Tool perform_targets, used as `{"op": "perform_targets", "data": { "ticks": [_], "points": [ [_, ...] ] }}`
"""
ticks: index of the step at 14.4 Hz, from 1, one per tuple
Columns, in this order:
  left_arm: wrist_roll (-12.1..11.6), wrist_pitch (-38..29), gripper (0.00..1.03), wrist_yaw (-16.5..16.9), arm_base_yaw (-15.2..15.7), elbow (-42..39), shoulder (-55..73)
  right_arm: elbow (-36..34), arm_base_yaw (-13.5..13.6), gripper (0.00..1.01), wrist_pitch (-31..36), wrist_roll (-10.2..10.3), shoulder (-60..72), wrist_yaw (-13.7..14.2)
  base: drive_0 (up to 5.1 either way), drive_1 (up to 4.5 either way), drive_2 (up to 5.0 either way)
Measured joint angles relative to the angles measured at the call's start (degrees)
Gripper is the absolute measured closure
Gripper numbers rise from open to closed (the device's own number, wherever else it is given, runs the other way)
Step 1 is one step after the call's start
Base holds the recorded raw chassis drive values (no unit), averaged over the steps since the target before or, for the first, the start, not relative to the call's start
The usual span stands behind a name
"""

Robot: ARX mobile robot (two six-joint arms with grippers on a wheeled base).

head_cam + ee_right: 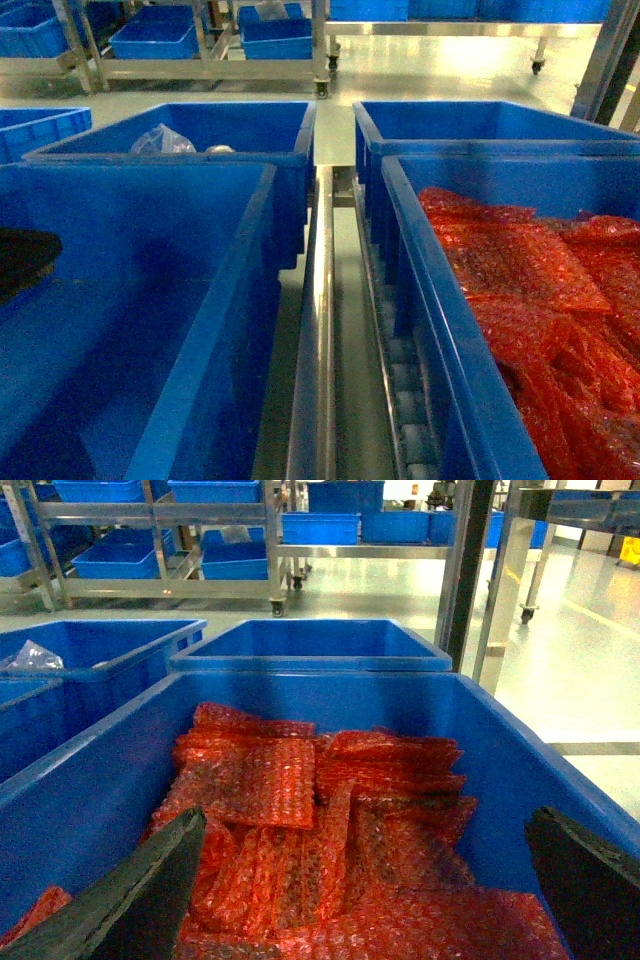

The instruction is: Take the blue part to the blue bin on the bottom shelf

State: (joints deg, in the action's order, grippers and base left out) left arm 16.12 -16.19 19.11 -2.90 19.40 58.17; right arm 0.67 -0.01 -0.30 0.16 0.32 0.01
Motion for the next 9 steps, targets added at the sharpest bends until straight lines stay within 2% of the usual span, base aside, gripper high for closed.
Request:
{"op": "perform_targets", "data": {
  "ticks": [1, 2, 3, 4, 5, 6, 8, 9],
  "points": [
    [0.0, 0.0, 0.04, 0.0, 0.1, 0.0, -0.4, 0.0, 0.0, 0.03, 0.0, 0.0, 0.0, 0.0, 0.0, 0.0, 0.0],
    [-3.5, -15.3, 0.15, -9.3, -2.4, -3.6, 2.1, 0.0, 0.0, 0.03, 0.0, 0.0, 0.0, 0.0, 0.0, 0.0, 0.0],
    [-8.7, -25.2, 0.27, -17.9, -2.8, -8.9, 1.6, 0.0, 0.0, 0.03, 0.0, 0.0, 0.0, 0.0, 0.0, 0.0, 0.0],
    [-11.6, -29.8, 0.37, -22.7, -2.1, -11.7, -0.6, 0.0, 0.0, 0.03, 0.0, 0.0, 0.0, 0.0, 0.0, 0.0, 0.0],
    [-13.6, -30.3, 0.51, -23.5, -1.0, -12.0, -4.4, 0.0, 0.0, 0.03, 0.0, 0.0, 0.0, 0.0, 0.0, 0.0, 0.0],
    [-14.8, -28.4, 0.65, -19.4, 2.2, -13.0, -7.8, 0.0, 0.0, 0.03, 0.0, 0.0, 0.0, 0.0, 0.0, 0.0, 0.0],
    [-15.1, -26.0, 0.89, -19.3, 3.1, -16.0, -11.8, 0.0, 0.0, 0.03, 0.0, 0.0, 0.0, 0.0, 0.0, 0.0, 0.0],
    [-15.1, -28.8, 0.98, -19.3, 3.0, -17.4, -11.8, 0.0, 0.0, 0.03, 0.0, 0.0, 0.0, 0.0, 0.0, 0.0, 0.0]
  ]
}}
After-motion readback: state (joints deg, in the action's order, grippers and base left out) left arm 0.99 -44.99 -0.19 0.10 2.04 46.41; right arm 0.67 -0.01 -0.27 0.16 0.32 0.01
